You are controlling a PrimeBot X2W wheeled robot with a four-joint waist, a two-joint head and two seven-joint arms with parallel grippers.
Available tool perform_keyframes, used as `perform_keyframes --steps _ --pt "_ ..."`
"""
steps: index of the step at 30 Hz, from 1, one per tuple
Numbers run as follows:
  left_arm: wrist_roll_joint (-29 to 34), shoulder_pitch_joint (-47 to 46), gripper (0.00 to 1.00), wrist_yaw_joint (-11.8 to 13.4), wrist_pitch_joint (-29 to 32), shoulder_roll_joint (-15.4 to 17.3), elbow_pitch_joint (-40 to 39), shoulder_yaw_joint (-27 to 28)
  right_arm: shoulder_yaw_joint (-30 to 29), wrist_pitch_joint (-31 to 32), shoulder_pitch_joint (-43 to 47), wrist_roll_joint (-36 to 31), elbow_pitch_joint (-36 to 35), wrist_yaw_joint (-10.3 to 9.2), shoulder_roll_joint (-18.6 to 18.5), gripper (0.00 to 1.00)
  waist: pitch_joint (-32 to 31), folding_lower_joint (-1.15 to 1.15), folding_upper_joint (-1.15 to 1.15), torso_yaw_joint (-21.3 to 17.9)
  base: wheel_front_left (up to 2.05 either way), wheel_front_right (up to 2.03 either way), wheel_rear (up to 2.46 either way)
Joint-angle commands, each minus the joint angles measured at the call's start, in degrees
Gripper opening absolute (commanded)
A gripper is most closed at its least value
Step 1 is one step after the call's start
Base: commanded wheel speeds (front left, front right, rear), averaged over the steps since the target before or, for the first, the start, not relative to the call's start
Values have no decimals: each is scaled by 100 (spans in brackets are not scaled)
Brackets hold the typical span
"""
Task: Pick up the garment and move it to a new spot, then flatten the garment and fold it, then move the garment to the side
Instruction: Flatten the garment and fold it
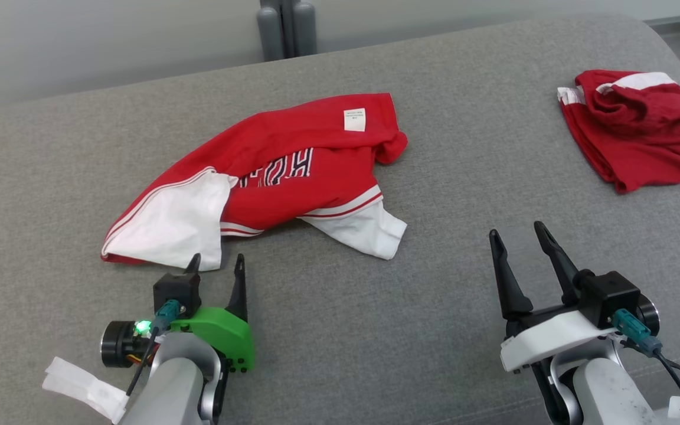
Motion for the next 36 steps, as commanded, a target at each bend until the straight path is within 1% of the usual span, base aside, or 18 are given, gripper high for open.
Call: perform_keyframes --steps 1,5,6,7,9,10,11,17,21,23,29,31,36 --pt "15 -170 100 106 -31 45 195 60 -4 -26 -80 21 -5 -9 -12 100 293 0 0 -309 0 0 0" --pt "92 -396 100 387 -91 76 614 147 -43 -26 -80 58 9 -9 -12 100 306 0 0 -376 0 0 0" --pt "123 -424 98 454 -106 89 686 161 -48 -26 -77 64 11 -9 -12 100 299 0 0 -382 0 0 0" --pt "148 -451 57 509 -126 101 770 163 -53 -26 -68 67 15 -9 -12 100 288 0 0 -384 0 0 0" --pt "162 -487 21 559 -135 92 891 172 -64 -26 -43 76 21 -9 -11 100 260 0 0 -378 0 0 0" --pt "155 -498 5 556 -143 83 943 170 -61 -26 -33 85 25 -9 -11 100 241 0 0 -373 0 0 0" --pt "147 -510 0 538 -153 77 999 165 -53 -26 -19 82 27 -9 -11 100 220 0 0 -365 0 0 0" --pt "74 -525 0 431 -189 38 1132 173 -90 -26 61 84 35 -9 -12 100 106 0 0 -236 0 0 0" --pt "143 -455 0 420 -179 43 758 218 -145 -26 110 67 24 -9 -13 100 8 0 0 -66 0 0 0" --pt "223 -351 0 475 -178 93 457 239 -177 -26 132 55 21 -9 -13 100 -51 0 0 48 0 0 0" --pt "416 121 0 472 -173 186 -785 234 -333 -23 251 17 35 -9 -13 100 -268 0 0 468 0 0 0" --pt "460 412 0 467 -173 243 -1252 204 -418 -22 289 6 42 -9 -14 100 -344 0 0 632 0 0 0" --pt "402 1226 0 574 -55 446 -2173 216 -573 -22 383 -12 66 -9 -14 100 -482 0 0 922 0 0 0"
